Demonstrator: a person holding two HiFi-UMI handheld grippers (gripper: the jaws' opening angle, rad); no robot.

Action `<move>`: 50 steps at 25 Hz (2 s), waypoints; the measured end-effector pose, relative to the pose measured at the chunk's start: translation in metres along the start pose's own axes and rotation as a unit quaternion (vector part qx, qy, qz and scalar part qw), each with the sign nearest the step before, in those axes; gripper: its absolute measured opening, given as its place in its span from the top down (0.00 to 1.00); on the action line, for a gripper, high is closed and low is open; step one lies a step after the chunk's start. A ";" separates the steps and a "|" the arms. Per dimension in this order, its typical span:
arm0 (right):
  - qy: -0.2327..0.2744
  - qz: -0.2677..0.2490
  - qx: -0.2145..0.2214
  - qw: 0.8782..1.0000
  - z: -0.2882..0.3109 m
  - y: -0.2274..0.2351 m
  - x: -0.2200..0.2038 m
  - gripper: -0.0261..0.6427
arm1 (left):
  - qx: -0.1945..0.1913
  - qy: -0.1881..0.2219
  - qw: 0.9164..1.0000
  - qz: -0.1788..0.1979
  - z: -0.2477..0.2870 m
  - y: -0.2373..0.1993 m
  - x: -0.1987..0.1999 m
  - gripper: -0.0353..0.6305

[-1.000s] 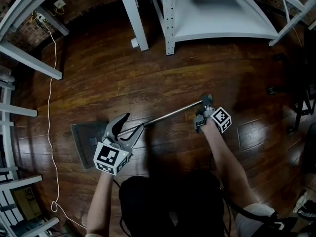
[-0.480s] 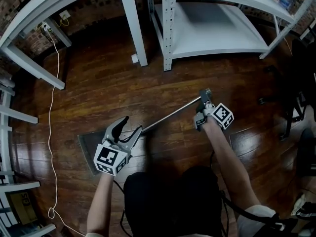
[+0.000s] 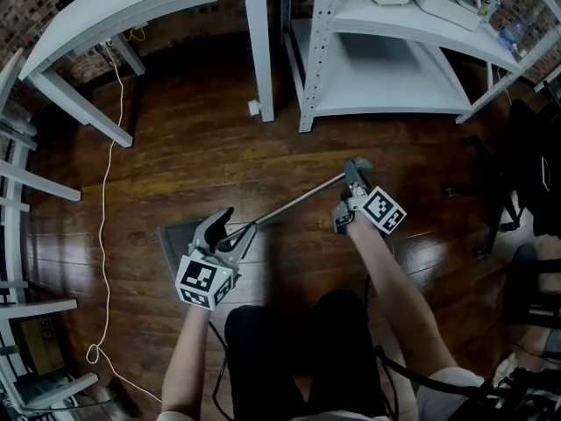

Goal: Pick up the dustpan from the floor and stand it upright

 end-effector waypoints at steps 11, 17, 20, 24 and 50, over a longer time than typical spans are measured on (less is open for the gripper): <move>-0.091 -0.206 -0.049 0.973 -0.032 -0.223 -0.011 0.86 | 0.067 0.008 0.995 -0.079 -0.152 0.015 0.113 0.58; -0.149 -0.350 -0.030 0.924 -0.048 -0.320 -0.035 0.86 | 0.083 -0.005 0.992 -0.100 -0.225 0.021 0.148 0.58; -0.181 -0.427 -0.017 0.886 -0.053 -0.356 -0.059 0.85 | 0.096 -0.012 0.989 -0.110 -0.257 0.021 0.155 0.58; -0.217 -0.469 -0.020 0.856 -0.059 -0.387 -0.090 0.84 | 0.115 -0.013 0.984 -0.132 -0.294 0.022 0.160 0.58; -0.216 -0.432 0.027 0.875 -0.298 -0.554 -0.047 0.60 | 0.131 0.031 0.977 -0.164 -0.446 0.150 0.217 0.58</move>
Point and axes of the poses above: the fingertips, and each gripper's own axes: z forward along the fingers, y to its right, x out of its top, the point moved 9 cm from there along -z, backward along the fingers, and after that the axes turned 6 degrees about -y, right-handed, at the moved point
